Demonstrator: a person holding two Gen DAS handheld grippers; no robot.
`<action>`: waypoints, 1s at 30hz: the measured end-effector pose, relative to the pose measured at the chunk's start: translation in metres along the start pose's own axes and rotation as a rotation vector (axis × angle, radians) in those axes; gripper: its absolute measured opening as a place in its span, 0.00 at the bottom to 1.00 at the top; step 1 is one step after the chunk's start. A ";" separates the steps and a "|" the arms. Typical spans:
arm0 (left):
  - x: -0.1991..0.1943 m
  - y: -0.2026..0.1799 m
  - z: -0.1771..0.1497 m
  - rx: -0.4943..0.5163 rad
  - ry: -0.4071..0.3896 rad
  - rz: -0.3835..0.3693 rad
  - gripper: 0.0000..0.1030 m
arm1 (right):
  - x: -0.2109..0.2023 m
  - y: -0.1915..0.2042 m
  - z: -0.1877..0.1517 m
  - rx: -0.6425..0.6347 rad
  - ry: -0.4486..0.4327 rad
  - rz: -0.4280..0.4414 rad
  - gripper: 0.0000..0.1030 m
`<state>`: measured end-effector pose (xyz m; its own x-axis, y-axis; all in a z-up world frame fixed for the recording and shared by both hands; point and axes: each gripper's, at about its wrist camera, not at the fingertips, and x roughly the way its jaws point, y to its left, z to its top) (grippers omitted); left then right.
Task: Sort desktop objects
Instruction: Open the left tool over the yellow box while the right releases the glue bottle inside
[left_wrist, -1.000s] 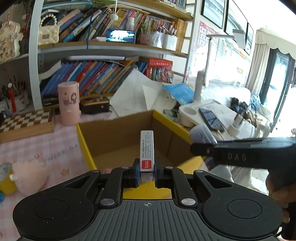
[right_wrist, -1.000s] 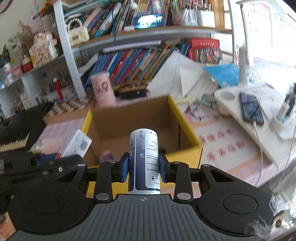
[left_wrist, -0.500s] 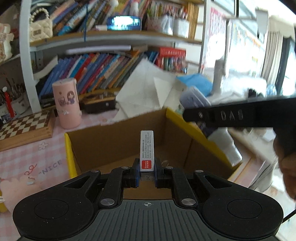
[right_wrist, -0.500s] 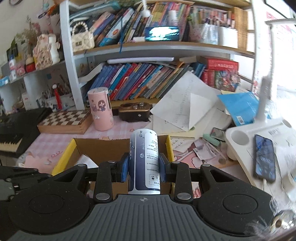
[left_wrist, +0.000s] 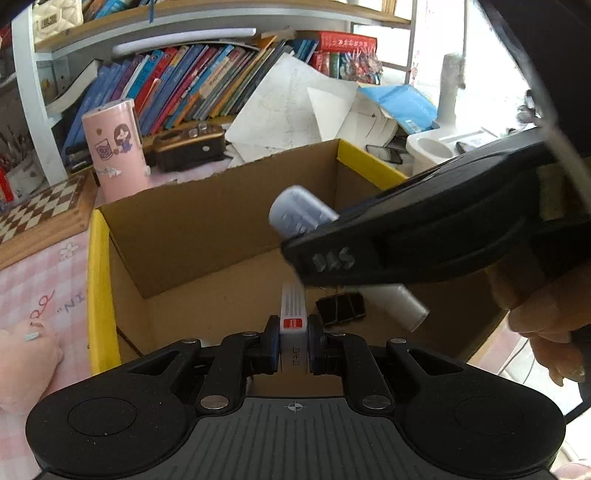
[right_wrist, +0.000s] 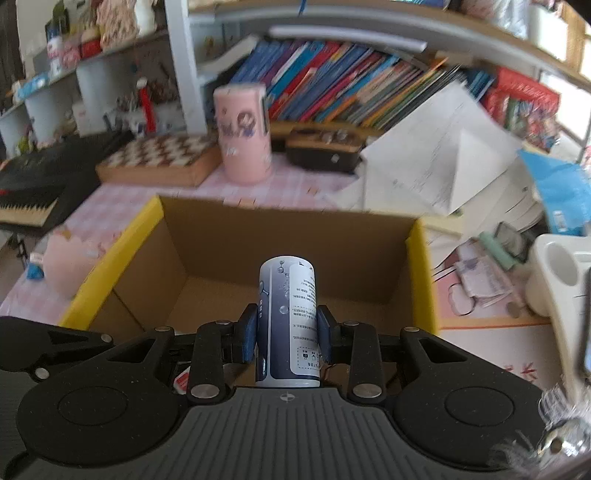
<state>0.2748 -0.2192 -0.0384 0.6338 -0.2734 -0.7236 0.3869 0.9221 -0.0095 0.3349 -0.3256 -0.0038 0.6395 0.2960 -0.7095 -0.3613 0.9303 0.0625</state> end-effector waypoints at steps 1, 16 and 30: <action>0.001 0.002 0.001 -0.010 0.005 -0.005 0.14 | 0.006 0.001 0.001 -0.006 0.024 0.010 0.29; 0.000 0.004 -0.001 -0.049 0.003 0.010 0.26 | 0.043 0.003 0.005 -0.029 0.229 0.065 0.30; -0.036 0.006 -0.002 -0.039 -0.097 0.080 0.62 | -0.002 -0.003 0.005 0.020 0.024 -0.010 0.48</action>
<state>0.2529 -0.2027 -0.0138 0.7240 -0.2221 -0.6530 0.3073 0.9515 0.0171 0.3383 -0.3275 0.0010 0.6261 0.2816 -0.7271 -0.3412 0.9374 0.0692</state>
